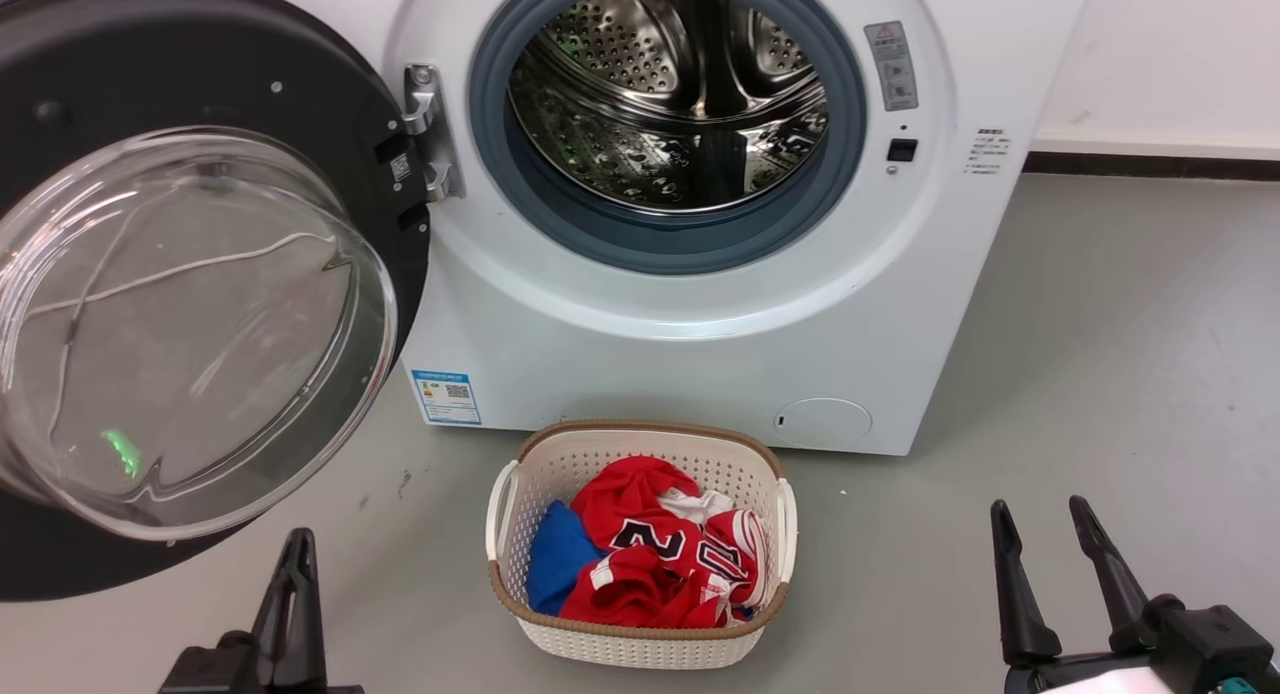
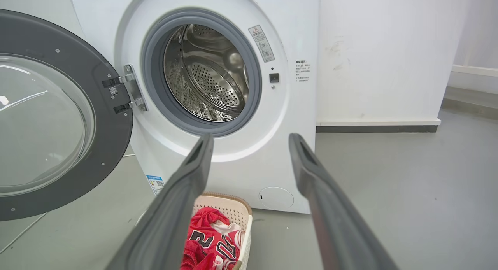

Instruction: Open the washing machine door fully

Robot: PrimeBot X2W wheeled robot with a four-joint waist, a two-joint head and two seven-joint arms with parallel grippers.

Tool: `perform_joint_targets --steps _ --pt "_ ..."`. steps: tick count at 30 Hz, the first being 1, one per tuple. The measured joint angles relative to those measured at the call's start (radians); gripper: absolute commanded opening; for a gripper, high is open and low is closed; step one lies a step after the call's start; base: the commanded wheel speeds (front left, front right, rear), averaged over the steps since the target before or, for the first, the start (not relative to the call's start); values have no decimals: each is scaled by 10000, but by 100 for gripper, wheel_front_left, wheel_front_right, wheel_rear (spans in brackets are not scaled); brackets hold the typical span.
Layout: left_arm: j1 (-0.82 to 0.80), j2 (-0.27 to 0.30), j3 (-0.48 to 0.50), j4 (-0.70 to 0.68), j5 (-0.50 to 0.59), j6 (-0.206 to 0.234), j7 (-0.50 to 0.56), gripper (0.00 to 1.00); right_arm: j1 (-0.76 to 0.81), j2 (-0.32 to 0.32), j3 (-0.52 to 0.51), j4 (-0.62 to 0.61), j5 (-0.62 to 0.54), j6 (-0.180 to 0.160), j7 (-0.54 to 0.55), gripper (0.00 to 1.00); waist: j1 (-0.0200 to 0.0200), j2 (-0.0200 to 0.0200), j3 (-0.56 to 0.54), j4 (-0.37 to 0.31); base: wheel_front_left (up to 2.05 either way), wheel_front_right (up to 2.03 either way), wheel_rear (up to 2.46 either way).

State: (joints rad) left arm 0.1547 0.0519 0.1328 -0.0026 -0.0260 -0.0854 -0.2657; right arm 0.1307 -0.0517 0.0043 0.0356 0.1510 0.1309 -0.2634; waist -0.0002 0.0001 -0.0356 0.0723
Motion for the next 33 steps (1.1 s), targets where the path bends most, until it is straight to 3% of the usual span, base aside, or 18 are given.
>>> perform_joint_targets --steps 1,2,13,27,28,33 --pt "46 -2 -115 42 -75 71 0 40 23 -2 17 -8 21 0 2 100 0 0 -17 -66 0 0 0" --pt "79 2 -242 90 -109 134 0 100 44 0 33 -12 46 0 2 100 0 0 -33 -129 0 0 0" --pt "281 -10 -907 332 -290 867 0 100 256 0 105 50 184 0 2 100 1 0 -116 -459 0 0 0" --pt "299 -10 -997 336 -493 805 0 100 337 0 104 115 272 0 2 100 2 0 -111 -375 0 0 0" --pt "299 -10 -984 334 -495 794 0 0 337 0 102 115 274 0 2 0 2 0 -108 -367 0 0 0" --pt "333 -25 -982 832 -495 794 0 0 407 0 119 575 274 0 13 0 2 0 -107 -366 0 0 0"
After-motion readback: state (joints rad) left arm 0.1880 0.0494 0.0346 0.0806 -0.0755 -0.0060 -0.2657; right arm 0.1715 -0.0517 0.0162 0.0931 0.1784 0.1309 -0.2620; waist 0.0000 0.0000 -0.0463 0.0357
